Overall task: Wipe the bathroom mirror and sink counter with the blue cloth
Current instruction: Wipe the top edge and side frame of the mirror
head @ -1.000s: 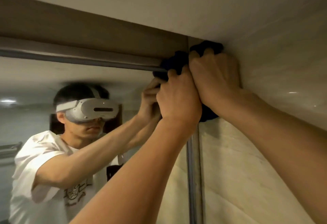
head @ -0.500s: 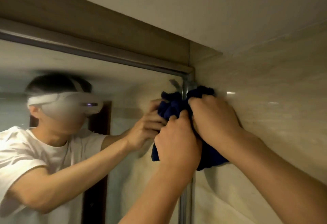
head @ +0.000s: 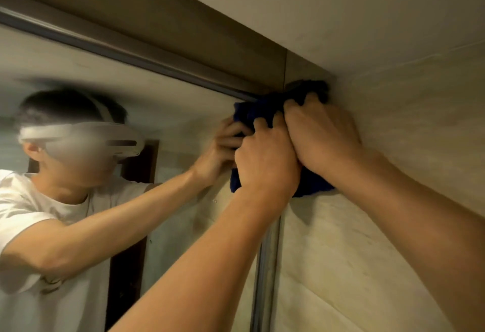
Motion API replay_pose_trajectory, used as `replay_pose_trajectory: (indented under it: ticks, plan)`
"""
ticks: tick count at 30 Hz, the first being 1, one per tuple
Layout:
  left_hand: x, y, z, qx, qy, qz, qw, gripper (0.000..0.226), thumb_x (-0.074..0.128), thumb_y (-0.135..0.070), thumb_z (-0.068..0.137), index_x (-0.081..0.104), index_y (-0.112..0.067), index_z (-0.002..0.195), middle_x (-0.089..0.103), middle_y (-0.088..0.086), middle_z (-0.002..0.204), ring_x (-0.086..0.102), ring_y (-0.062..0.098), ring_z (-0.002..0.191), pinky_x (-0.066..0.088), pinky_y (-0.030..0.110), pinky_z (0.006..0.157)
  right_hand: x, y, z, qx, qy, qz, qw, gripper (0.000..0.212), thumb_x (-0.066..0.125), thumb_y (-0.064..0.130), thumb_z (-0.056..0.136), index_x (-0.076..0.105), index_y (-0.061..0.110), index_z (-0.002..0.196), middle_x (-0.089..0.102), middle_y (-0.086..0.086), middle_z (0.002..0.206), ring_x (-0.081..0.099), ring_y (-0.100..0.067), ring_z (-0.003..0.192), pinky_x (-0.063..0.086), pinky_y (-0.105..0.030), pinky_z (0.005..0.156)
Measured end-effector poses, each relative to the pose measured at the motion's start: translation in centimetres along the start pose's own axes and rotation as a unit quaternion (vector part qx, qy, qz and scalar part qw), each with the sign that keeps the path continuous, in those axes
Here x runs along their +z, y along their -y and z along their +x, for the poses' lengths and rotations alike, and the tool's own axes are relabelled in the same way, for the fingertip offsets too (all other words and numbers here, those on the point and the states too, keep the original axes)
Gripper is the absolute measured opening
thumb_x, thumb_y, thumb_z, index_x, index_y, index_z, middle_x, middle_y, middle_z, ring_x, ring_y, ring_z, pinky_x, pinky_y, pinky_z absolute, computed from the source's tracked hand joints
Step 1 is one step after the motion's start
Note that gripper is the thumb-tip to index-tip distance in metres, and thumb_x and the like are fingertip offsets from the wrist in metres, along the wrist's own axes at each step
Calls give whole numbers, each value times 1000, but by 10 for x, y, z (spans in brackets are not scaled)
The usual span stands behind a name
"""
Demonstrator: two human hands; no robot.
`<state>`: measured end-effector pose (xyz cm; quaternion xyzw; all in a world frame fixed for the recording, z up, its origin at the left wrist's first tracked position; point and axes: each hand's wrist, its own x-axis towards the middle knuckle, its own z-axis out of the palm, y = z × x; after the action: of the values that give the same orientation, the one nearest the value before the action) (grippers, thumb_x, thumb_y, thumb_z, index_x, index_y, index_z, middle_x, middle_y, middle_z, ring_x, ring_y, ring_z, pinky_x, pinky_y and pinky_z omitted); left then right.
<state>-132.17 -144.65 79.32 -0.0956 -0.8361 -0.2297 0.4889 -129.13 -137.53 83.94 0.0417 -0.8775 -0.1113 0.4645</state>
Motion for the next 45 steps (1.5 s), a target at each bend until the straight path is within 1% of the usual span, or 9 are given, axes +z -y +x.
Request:
replay_pose_trajectory:
  ticks: [3, 7, 14, 24, 28, 30, 33, 41, 45]
  plan:
    - [4, 5, 1, 24, -12, 12, 1000, 37, 52, -29, 96, 44, -18, 131, 55, 8, 119, 61, 31, 98, 41, 36, 65, -1, -1, 12, -10, 6, -25, 1000, 25, 40, 11, 102, 37, 12, 77, 43, -9, 85, 31, -17, 58, 22, -30, 47]
    - [3, 10, 2, 32, -19, -9, 999, 31, 51, -28, 97, 46, -19, 126, 58, 5, 114, 63, 29, 96, 44, 35, 65, 13, 6, 6, 14, -46, -14, 999, 13, 39, 14, 102, 48, 7, 108, 51, -16, 105, 22, -16, 56, 16, -29, 46]
    - [15, 19, -30, 24, 7, -47, 999, 32, 49, -33, 97, 43, -22, 127, 58, 2, 107, 64, 26, 84, 45, 35, 58, 25, 15, -25, 15, -21, -24, 999, 18, 41, 18, 99, 47, 13, 115, 55, -13, 111, 59, -28, 82, 27, -31, 54]
    - [19, 32, -85, -17, 49, -127, 990, 53, 52, -33, 94, 31, -26, 142, 60, 0, 112, 64, 25, 94, 46, 35, 67, 28, 13, -58, -57, 86, -6, 995, 28, 51, 18, 96, 49, 14, 124, 53, -13, 117, 59, -30, 99, 37, -32, 66]
    - [5, 10, -51, -25, -15, -168, 985, 50, 53, -25, 92, 34, -21, 138, 60, 5, 109, 62, 34, 93, 39, 37, 63, 2, -4, -26, -48, -34, -1, 998, 27, 51, 13, 94, 52, 11, 121, 56, -19, 108, 59, -35, 88, 47, -35, 64]
    - [1, 3, -30, -43, -19, -175, 983, 41, 53, -23, 93, 38, -17, 131, 58, 9, 111, 60, 39, 96, 36, 38, 63, 1, -8, -11, -46, -78, 6, 996, 18, 51, 10, 95, 54, 9, 112, 57, -21, 107, 59, -36, 86, 40, -33, 60]
    - [9, 4, -22, -45, -9, -130, 990, 27, 49, -25, 98, 41, -16, 122, 56, 9, 108, 62, 38, 93, 34, 38, 60, 16, -4, -1, -60, -65, 23, 996, 7, 44, 7, 97, 45, 13, 93, 56, -21, 104, 59, -34, 83, 31, -31, 54]
    - [29, 23, -48, -19, -20, -123, 992, 19, 47, -28, 99, 44, -19, 116, 57, 3, 97, 62, 30, 81, 35, 36, 55, 49, 9, -22, -24, -109, 6, 994, 12, 49, 9, 96, 58, 6, 104, 58, -19, 98, 58, -34, 83, 34, -33, 61]
    - [48, 45, -96, 5, 6, -123, 992, 28, 61, -30, 92, 50, -21, 116, 62, 2, 81, 64, 26, 60, 42, 32, 42, 78, 34, -69, 44, -50, 27, 997, 14, 72, 2, 76, 60, 3, 84, 59, -23, 76, 59, -39, 53, 29, -30, 49]
